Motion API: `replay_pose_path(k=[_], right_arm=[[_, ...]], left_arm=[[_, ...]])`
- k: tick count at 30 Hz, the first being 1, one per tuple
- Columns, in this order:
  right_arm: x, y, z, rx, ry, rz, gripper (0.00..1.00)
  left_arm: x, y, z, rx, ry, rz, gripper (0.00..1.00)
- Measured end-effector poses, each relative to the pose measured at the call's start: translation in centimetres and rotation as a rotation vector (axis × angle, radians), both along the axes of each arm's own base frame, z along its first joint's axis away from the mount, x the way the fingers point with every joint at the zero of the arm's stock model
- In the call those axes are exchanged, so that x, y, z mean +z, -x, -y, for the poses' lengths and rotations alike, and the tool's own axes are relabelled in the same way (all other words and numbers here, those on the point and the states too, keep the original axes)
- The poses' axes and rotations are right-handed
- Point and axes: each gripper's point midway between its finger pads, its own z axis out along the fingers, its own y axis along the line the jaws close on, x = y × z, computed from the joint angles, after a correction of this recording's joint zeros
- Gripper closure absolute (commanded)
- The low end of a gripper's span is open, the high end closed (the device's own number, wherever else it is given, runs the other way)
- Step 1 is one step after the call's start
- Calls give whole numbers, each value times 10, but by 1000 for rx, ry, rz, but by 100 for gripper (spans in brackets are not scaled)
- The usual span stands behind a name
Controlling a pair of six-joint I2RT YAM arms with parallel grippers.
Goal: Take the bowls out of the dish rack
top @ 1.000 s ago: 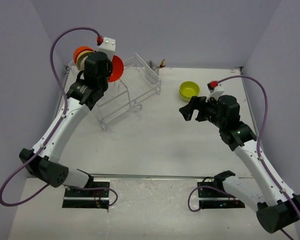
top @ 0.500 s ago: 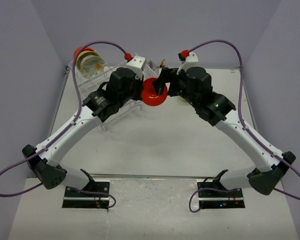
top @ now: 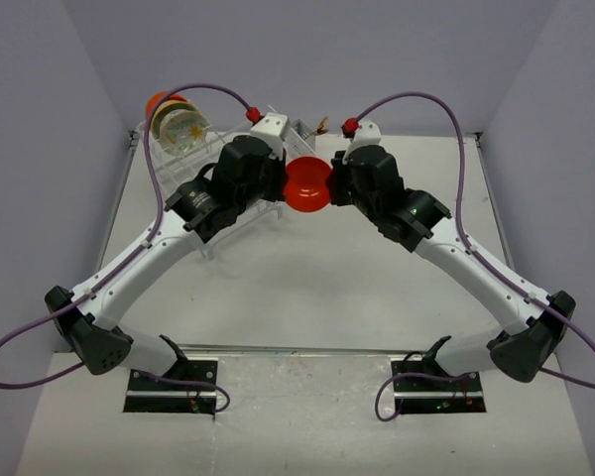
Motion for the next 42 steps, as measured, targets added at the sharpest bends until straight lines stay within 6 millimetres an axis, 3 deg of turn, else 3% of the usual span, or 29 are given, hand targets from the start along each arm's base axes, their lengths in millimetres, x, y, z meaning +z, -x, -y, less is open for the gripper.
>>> replay_pose_path(k=[2, 4, 5, 9, 12, 14, 19, 22, 23, 25, 29, 35, 38, 42], right_arm=[[-1, -1, 0, -2, 3, -2, 100], [-2, -2, 1, -11, 4, -1, 100], [-4, -3, 4, -19, 8, -7, 100], [-32, -22, 38, -97, 22, -80, 100], [-80, -44, 82, -207, 76, -200, 100], [-118, -54, 99, -240, 118, -302, 100], [-229, -47, 107, -203, 212, -600, 100], [-263, -35, 109, -181, 228, -712, 100], [-266, -34, 109, -175, 218, -727, 99], [-266, -37, 111, -177, 202, -727, 85], [-267, -42, 116, -185, 176, -730, 45], [-263, -34, 122, -184, 160, -723, 24], [-235, -21, 129, -192, 149, -671, 18], [-161, -10, 139, -212, 88, -470, 11]], left_arm=[[0, 0, 0, 0, -1, -2, 98], [-1, 0, -2, 6, -5, -2, 53], [0, -1, -4, 20, -8, 2, 1], [14, -11, -30, 149, -53, 47, 0], [33, -19, -62, 277, -100, 108, 0], [48, -27, -96, 381, -138, 145, 0], [77, -52, -203, 680, -179, 180, 0], [91, -54, -237, 776, -173, 197, 0], [94, -54, -241, 787, -167, 201, 0], [95, -56, -245, 789, -152, 203, 0], [94, -59, -247, 782, -124, 196, 0], [95, -66, -241, 744, -129, 209, 0], [86, -78, -240, 722, -195, 196, 0], [58, -98, -243, 683, -368, 152, 4]])
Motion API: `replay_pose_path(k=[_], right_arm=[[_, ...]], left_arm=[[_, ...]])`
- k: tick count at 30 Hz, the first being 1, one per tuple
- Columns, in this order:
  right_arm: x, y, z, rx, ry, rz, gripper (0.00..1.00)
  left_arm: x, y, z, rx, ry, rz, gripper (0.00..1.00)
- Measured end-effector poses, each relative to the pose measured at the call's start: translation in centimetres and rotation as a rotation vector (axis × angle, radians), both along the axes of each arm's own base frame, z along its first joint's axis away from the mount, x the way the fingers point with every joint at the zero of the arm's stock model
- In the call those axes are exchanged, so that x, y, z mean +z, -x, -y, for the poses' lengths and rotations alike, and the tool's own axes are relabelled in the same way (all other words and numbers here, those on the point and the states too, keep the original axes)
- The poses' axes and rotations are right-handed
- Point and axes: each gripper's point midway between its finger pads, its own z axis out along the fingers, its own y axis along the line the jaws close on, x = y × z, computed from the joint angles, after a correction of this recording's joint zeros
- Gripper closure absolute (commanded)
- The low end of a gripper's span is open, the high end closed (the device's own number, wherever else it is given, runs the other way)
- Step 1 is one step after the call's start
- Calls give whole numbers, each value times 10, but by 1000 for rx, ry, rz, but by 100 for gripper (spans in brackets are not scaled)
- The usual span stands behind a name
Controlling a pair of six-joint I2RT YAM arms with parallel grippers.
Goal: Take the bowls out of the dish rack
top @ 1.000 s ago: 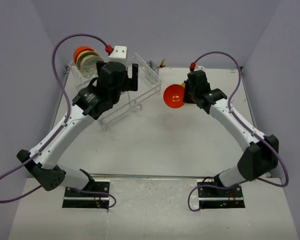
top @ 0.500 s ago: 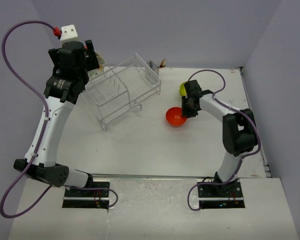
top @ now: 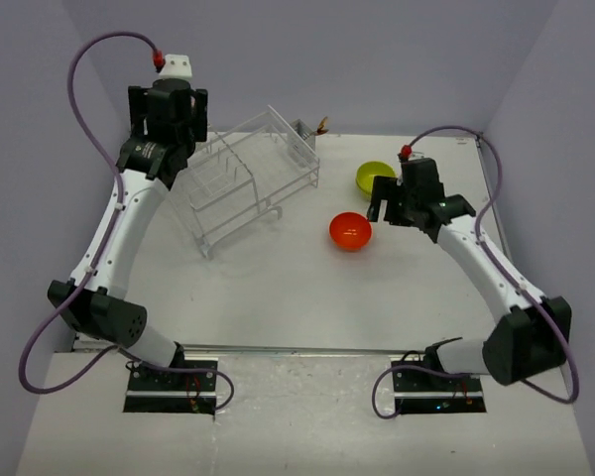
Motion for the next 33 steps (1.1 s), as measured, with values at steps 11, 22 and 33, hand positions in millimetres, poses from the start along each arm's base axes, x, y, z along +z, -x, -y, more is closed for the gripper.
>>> replay_pose_path(k=[11, 22, 33], right_arm=[[70, 45, 20, -18, -51, 240, 6], [63, 49, 20, -10, -40, 218, 6], [66, 51, 17, 9, -55, 225, 6]], left_arm=[[-54, -42, -3, -41, -256, -172, 40], [-64, -55, -21, 43, -340, -197, 67], [-62, -51, -28, 57, -420, -195, 100]])
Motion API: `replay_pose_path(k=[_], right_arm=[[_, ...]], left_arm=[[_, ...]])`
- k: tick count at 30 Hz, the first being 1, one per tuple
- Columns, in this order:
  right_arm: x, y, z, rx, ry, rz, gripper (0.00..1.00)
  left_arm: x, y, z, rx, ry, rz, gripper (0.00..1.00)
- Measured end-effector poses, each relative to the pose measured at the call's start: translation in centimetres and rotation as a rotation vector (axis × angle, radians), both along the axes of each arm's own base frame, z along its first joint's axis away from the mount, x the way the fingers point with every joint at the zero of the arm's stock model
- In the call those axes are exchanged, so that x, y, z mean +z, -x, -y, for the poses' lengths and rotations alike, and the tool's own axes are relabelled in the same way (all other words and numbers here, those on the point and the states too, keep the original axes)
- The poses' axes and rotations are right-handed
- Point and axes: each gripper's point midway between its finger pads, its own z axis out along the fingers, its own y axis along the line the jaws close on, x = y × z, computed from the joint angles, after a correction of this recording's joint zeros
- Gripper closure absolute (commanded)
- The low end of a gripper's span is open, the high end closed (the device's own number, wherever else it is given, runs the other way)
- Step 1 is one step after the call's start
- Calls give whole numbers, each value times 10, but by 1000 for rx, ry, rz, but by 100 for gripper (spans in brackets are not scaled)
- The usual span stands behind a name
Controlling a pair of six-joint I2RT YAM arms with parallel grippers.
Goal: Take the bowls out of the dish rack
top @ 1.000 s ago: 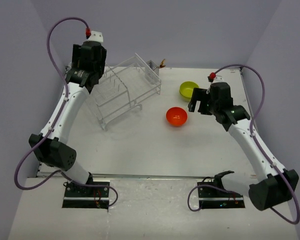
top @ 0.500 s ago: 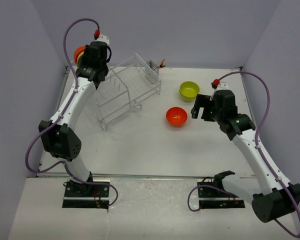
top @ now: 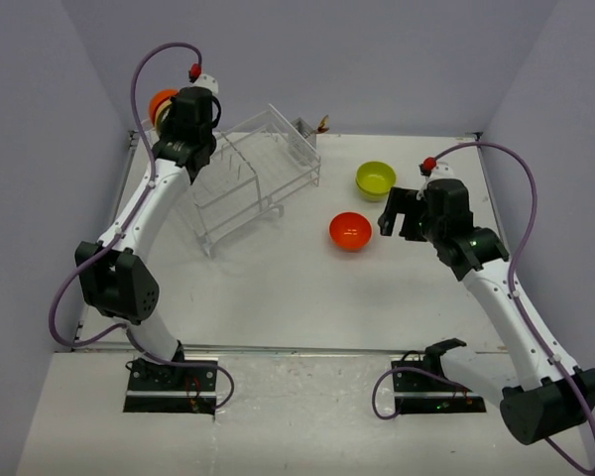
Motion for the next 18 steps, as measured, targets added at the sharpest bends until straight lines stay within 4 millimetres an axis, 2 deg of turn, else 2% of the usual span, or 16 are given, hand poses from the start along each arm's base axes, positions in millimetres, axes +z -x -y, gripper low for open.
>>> replay_pose_path(k=[10, 15, 18], right_arm=[[13, 5, 1, 2, -12, 43, 6], [15, 5, 1, 5, -17, 52, 3], [20, 6, -5, 30, -43, 68, 1]], left_arm=[[24, 10, 14, -57, 29, 85, 100], [43, 21, 22, -90, 58, 133, 100], [54, 27, 38, -150, 125, 168, 100]])
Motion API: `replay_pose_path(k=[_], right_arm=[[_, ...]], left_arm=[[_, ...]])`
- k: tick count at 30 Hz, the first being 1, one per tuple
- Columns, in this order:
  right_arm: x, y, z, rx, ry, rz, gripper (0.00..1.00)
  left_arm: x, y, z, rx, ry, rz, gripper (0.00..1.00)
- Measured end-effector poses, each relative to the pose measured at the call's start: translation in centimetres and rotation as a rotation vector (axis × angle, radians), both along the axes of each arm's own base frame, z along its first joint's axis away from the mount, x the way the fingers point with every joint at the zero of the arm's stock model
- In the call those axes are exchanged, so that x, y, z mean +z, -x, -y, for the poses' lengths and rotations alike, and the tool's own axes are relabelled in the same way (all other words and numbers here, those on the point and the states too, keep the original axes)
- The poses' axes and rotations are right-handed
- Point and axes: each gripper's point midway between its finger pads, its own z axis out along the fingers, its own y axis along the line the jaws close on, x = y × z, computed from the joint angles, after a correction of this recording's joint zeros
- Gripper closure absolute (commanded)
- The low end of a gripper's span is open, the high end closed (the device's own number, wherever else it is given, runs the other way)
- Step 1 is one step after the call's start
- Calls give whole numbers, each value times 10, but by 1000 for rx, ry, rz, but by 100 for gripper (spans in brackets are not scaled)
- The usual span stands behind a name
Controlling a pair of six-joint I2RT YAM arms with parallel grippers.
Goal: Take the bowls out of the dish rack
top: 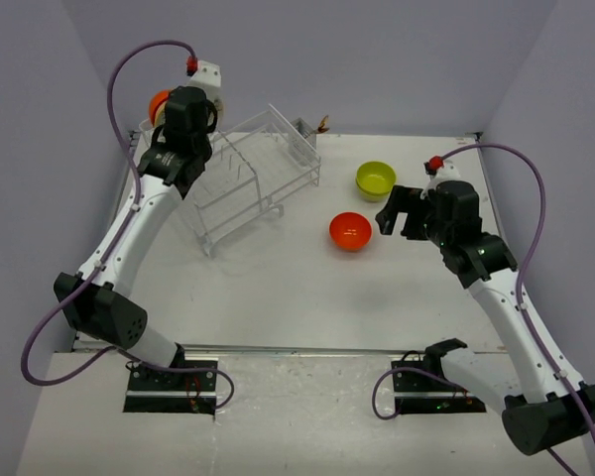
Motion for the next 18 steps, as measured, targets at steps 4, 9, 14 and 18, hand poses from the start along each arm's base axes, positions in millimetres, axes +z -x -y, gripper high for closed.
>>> replay_pose_path(k=[4, 9, 14, 18], right_arm=[[25, 0, -27, 111, -122, 69, 1], [73, -4, -74, 258, -247, 153, 1], [127, -11, -131, 343, -224, 267, 1], [137, -40, -136, 239, -109, 319, 7]], left_arm=[[7, 6, 31, -134, 136, 12, 100], [1, 23, 83, -323, 364, -27, 100], [-9, 54, 172, -539, 584, -112, 100], [-37, 86, 232, -678, 725, -243, 100]])
